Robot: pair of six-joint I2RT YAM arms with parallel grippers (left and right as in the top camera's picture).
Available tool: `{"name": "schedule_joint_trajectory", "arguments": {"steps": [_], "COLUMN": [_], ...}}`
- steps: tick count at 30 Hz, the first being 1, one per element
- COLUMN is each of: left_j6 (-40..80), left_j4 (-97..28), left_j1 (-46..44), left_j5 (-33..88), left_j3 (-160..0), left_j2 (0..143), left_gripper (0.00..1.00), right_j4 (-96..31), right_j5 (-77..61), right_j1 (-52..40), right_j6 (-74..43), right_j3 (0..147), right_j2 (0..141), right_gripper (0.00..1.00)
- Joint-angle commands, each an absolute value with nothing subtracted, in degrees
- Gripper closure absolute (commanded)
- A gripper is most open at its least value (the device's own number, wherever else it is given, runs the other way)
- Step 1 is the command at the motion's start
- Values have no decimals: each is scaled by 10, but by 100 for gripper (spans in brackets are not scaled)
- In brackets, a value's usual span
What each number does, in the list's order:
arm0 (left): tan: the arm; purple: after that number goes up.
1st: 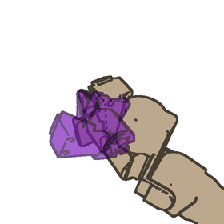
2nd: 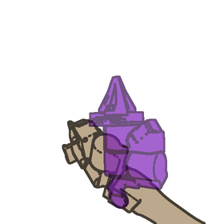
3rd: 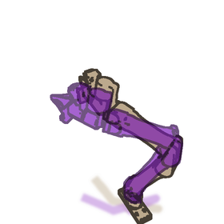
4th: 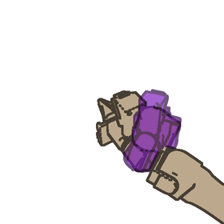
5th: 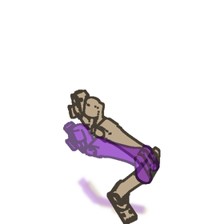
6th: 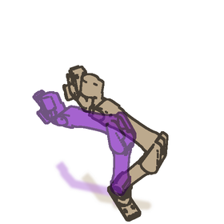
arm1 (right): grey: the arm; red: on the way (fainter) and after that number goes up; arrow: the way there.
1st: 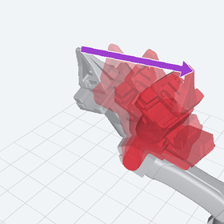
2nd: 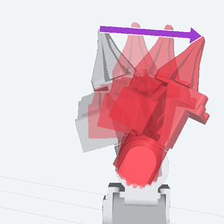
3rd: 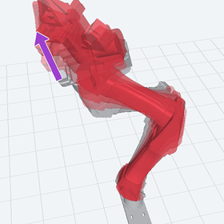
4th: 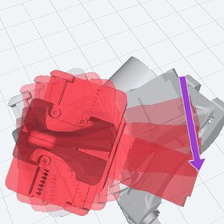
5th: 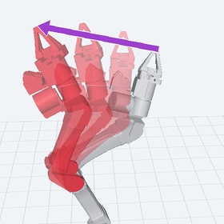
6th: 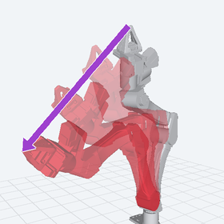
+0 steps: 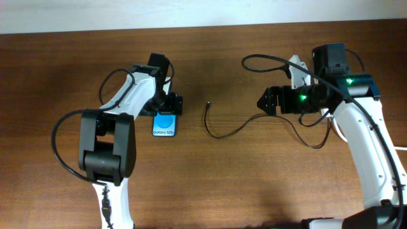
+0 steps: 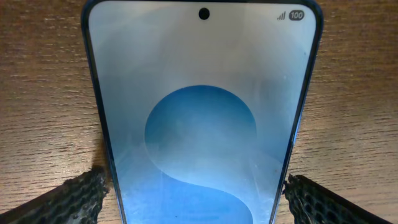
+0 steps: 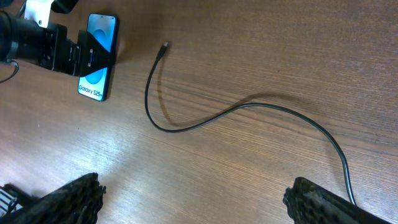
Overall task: Plug charger to phone and switch on socket
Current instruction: 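Lower the left gripper and grasp the blue phone's top edge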
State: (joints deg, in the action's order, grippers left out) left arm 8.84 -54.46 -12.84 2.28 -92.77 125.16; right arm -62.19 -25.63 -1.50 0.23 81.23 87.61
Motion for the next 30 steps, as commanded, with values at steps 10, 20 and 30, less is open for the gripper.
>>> {"name": "schedule_joint_trajectory", "arguments": {"steps": [10,20,30], "left_j6": [99,111,113], "left_j4": [-529,-506,-540], "left_j1": [-147,-150,-150], "left_j5": [16,11,13], "left_j3": [-917,-886,-912], "left_j2": [1257,1257,1257], "left_gripper": [12,13,27], "right_j4": [-622,-622,-617], "right_j5": [-264,-264,-264], "right_j1": [-19,-19,-19], "right_j6": [4,4,4], "right_j3": [822,822,822], "right_j2": [879,879,879], "right_gripper": [2,2,2]}}
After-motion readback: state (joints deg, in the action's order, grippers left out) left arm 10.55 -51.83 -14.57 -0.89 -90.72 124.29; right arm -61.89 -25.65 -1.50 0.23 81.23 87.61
